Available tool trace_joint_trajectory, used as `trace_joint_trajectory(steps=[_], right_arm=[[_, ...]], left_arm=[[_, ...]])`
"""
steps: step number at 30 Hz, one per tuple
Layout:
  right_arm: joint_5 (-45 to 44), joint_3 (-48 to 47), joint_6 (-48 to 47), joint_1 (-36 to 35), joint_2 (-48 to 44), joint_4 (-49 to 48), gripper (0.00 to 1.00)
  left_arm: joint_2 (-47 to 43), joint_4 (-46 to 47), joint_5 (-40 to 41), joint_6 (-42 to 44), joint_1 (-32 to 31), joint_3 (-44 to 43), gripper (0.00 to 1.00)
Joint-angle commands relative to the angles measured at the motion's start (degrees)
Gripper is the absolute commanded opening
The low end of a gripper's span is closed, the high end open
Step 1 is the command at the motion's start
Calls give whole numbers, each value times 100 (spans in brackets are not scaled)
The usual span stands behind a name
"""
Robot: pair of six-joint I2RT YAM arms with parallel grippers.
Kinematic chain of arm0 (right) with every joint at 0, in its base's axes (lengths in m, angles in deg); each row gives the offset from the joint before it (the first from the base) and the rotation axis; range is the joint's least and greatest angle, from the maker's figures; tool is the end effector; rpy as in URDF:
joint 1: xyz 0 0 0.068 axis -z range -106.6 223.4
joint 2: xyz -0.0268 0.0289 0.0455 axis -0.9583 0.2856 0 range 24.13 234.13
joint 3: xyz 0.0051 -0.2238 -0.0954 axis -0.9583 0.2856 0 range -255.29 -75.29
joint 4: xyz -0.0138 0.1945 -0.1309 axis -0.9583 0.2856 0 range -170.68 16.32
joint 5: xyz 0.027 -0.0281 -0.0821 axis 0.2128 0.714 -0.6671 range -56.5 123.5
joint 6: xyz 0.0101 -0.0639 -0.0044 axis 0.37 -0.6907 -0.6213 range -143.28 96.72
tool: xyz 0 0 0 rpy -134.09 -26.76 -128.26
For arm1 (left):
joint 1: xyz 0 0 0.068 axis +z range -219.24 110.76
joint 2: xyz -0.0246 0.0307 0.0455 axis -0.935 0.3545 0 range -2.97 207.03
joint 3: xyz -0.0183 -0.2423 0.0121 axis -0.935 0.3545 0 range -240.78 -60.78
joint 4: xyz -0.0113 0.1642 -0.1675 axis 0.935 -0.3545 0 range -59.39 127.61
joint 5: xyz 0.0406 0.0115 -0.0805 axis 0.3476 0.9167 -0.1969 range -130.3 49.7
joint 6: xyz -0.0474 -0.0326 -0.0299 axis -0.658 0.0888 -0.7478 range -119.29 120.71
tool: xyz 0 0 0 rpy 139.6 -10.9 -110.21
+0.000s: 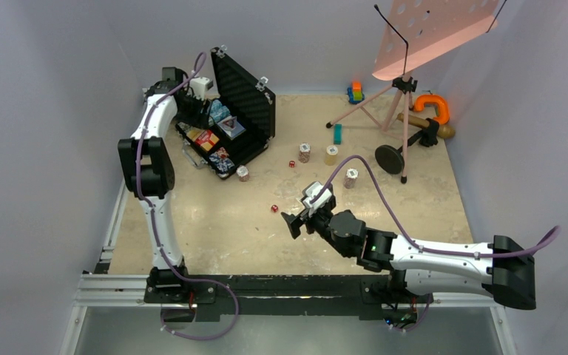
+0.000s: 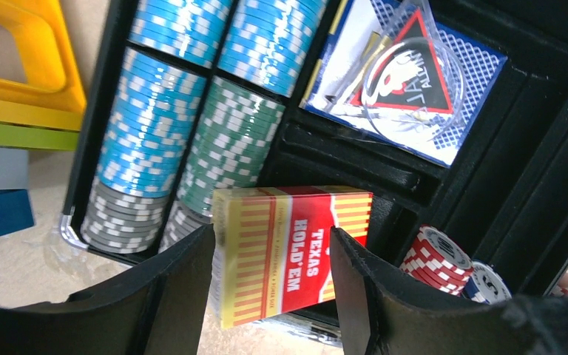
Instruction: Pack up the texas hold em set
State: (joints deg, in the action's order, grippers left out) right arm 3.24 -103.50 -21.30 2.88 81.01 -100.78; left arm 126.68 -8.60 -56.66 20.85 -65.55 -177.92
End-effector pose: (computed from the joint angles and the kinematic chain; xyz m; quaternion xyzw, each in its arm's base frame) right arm 0.0999 0.2060 0.2402 -0.2714 0.7005 0.2128 0.6248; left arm 0.4568 0.0151 0.2002 0.1744 0.9379 -0.0790 0.2894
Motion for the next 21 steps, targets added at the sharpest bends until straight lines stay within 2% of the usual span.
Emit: trace_joint_trajectory(steps=[1,8,21], right_arm=[[-5,-199,126,4,-213,-49,96],[-32,-119,208,3,-362,14,96],[-146,-17,310,3,-595,153,95]], left_arm=[[95,-371,224,219,-147,-260,62],[158,-615,188,359,-277,-261,56],[-21,-848,-346,841,-324,20,57]])
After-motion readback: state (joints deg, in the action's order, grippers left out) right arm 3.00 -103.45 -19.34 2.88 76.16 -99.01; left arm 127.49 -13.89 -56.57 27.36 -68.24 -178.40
